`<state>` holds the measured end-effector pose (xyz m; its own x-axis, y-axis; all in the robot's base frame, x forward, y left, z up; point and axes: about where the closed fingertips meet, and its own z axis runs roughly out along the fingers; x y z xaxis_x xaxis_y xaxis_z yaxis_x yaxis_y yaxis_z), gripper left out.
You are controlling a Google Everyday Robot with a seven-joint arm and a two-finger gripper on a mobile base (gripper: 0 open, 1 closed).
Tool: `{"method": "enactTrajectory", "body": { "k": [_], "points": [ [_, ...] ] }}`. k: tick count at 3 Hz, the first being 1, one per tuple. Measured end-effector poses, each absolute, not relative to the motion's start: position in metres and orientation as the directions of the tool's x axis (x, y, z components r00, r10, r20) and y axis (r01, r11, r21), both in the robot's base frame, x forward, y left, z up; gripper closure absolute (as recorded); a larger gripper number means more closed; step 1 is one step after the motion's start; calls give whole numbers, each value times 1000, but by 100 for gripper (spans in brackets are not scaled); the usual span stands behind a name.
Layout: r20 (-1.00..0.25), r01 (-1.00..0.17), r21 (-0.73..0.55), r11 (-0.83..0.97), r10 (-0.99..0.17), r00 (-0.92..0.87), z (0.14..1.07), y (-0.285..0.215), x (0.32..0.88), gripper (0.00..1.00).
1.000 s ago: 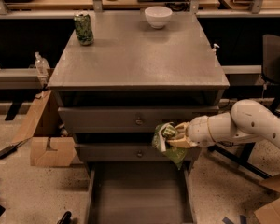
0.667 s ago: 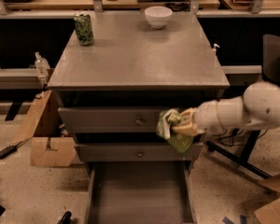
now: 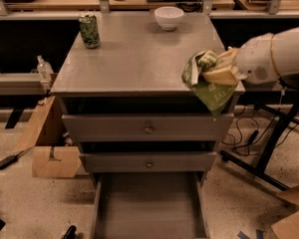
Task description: Pick green jalapeno chip bag from bottom drawer and place on counter
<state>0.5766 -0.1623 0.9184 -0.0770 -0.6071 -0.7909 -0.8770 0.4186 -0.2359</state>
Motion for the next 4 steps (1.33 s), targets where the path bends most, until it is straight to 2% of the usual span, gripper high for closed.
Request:
{"method": "enactTrajectory", "body": {
  "k": [1,3,4],
  "points": [
    [-794,-828,-331,453,-608,-15,974,-167,610,100],
    [-776,-756,-484,442,-616,136,1029,-158,702,100],
    [-779,-743,-501,443,-605,165,1033,-161,716,100]
  ]
}}
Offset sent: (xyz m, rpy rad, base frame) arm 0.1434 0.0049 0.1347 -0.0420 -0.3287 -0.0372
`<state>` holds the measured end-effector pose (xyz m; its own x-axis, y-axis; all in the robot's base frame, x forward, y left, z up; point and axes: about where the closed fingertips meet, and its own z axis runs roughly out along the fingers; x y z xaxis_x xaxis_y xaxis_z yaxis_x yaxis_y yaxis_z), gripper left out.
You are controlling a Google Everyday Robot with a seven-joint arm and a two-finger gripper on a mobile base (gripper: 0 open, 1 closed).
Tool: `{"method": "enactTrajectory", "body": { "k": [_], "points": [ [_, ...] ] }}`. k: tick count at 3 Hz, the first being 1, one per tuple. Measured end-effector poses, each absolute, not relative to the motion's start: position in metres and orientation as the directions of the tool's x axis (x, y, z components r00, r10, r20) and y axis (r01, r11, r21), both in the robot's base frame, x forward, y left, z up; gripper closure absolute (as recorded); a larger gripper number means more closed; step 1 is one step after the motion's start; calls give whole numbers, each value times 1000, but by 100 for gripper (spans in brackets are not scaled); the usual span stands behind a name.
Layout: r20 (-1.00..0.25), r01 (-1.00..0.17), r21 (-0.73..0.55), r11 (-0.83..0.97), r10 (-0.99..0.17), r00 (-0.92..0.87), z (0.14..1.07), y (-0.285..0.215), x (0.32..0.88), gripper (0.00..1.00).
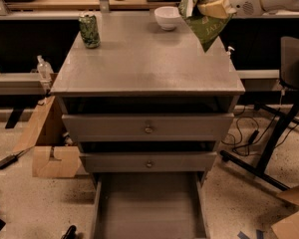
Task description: Pick green jalapeno chip bag from bottom drawer and place on counter
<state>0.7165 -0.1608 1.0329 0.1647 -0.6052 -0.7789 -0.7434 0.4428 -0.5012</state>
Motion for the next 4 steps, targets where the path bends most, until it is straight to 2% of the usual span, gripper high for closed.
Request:
{"method": "enactTrajectory", "body": {
  "k": [1,3,4],
  "points": [
    [-780,-746,-500,441,-604,165,1032,-158,717,81],
    [-781,-752,-495,435,-602,167,1029,-153,719,34],
    [-782,-756,-493,431,-600,168,1027,-149,720,4]
  ]
}}
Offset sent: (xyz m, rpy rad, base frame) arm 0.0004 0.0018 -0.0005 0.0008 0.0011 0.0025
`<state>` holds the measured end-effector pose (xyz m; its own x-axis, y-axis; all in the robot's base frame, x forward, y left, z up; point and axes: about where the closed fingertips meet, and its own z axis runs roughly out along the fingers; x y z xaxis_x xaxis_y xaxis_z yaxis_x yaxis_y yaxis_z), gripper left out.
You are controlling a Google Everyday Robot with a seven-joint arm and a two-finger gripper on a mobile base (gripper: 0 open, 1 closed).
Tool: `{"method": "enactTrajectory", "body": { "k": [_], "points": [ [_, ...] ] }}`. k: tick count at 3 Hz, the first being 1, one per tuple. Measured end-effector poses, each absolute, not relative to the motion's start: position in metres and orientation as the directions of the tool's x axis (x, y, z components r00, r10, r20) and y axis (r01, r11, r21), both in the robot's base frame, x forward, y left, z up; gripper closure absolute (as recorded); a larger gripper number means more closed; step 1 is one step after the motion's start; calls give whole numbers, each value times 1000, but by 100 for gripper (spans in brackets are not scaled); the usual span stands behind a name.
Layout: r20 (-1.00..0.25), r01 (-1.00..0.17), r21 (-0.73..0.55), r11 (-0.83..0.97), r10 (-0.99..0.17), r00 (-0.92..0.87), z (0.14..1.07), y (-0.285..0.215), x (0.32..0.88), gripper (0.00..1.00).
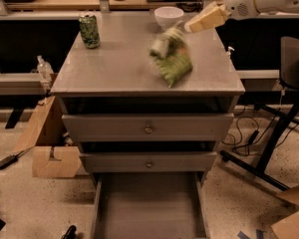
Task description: Pick green jalapeno chip bag from bottom drawer and place on counter
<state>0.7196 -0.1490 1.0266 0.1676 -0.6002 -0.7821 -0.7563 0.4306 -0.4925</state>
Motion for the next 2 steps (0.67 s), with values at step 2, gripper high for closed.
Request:
{"method": "enactTrajectory", "body": {
  "k": [2],
  "points": [
    [-782,-758,-492,429,-600,168,1026,-148,720,0]
  ]
}}
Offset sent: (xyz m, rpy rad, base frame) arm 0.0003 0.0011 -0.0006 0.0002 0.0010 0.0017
